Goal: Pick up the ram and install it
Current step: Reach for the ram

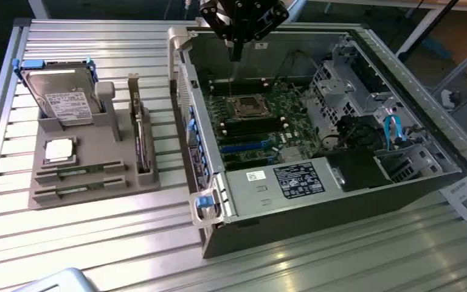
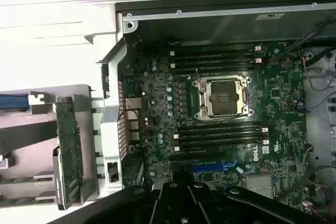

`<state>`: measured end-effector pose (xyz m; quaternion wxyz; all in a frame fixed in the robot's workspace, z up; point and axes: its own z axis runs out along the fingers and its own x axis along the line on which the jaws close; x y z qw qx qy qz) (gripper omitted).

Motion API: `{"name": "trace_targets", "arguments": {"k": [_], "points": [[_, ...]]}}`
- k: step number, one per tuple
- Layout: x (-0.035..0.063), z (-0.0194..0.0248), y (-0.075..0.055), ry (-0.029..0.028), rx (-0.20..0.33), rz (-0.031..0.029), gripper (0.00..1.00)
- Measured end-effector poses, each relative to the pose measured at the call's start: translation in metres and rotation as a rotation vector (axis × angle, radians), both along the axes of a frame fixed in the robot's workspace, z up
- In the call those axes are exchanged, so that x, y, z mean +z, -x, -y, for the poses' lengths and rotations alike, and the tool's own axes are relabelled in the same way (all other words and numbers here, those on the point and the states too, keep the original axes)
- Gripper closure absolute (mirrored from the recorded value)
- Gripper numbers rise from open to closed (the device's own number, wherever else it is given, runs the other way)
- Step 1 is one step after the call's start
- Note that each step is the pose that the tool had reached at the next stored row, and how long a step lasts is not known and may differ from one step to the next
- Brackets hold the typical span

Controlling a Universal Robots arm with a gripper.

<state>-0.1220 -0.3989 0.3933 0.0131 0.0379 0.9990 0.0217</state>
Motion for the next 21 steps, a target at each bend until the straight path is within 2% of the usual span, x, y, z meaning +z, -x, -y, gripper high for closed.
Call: {"name": "trace_targets", "arguments": {"k": [14, 21], "points": [[0.0001, 0.0, 0.001, 0.0002, 0.0, -0.0001, 0.9], [0.0, 0.0, 0.016, 0.0, 0.0, 0.0, 0.9]]}}
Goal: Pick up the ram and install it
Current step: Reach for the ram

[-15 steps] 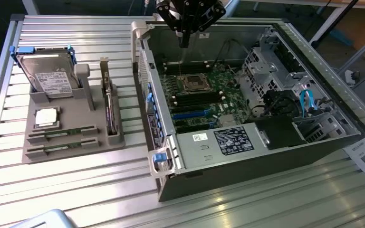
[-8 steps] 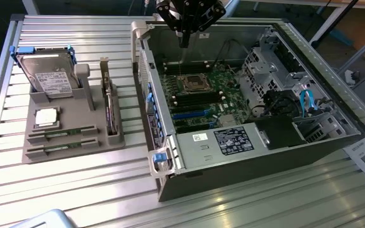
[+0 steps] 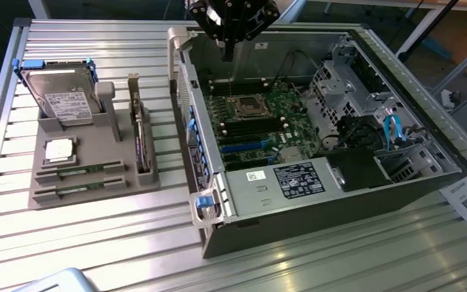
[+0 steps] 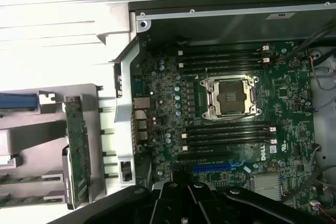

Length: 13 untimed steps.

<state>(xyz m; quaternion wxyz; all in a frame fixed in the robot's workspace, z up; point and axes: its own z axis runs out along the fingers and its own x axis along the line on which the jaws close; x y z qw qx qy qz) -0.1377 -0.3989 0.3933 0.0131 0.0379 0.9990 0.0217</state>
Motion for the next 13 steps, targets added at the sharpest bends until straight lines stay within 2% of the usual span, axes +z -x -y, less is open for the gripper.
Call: {"name": "trace_targets", "arguments": {"k": [13], "points": [[0.0, 0.0, 0.026, 0.0, 0.0, 0.0, 0.9]]}}
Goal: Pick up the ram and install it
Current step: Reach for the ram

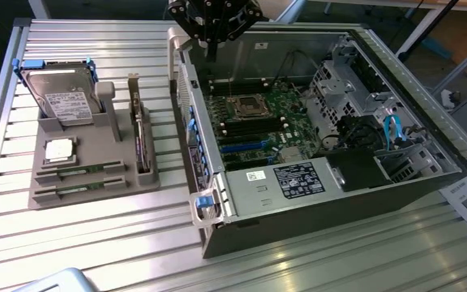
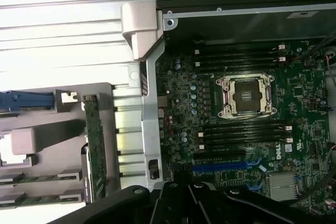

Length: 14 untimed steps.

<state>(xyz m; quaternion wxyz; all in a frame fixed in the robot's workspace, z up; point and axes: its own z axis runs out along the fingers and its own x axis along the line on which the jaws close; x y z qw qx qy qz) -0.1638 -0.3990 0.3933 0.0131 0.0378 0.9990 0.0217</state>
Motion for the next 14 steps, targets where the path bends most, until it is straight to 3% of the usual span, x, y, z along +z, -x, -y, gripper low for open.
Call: {"name": "trace_targets", "arguments": {"k": [14], "points": [[0.0, 0.0, 0.025, 0.0, 0.0, -0.0001, 0.9]]}}
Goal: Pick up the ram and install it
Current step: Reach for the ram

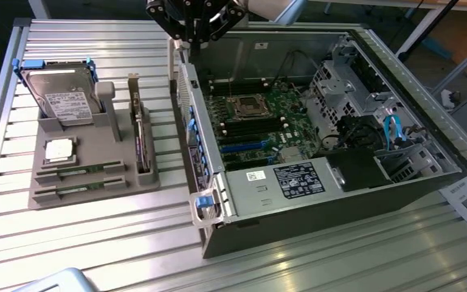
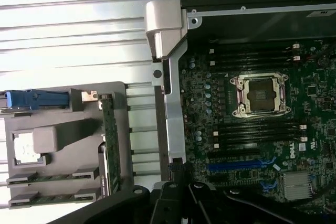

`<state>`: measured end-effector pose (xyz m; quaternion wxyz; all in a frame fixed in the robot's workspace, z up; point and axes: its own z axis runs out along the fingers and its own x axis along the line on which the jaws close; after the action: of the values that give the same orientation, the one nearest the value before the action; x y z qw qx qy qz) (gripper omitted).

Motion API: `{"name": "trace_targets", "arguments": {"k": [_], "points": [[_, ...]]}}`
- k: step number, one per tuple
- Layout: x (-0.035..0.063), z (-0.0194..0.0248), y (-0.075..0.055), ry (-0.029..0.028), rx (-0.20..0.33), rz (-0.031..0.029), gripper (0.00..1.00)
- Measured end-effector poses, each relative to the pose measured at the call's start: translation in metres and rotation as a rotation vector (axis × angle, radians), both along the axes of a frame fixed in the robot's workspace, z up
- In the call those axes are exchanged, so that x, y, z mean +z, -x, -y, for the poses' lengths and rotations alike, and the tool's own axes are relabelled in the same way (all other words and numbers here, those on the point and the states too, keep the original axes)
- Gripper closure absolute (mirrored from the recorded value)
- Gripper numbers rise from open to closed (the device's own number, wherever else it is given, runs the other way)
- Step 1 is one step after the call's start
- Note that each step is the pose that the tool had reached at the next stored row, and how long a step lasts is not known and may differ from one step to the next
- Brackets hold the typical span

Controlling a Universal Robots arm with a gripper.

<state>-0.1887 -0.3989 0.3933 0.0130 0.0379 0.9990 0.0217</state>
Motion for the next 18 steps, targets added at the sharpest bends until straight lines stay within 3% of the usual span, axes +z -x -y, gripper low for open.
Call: {"name": "trace_targets", "arguments": {"k": [18], "points": [[-0.0001, 0.0, 0.036, 0.0, 0.0, -0.0017, 0.9]]}}
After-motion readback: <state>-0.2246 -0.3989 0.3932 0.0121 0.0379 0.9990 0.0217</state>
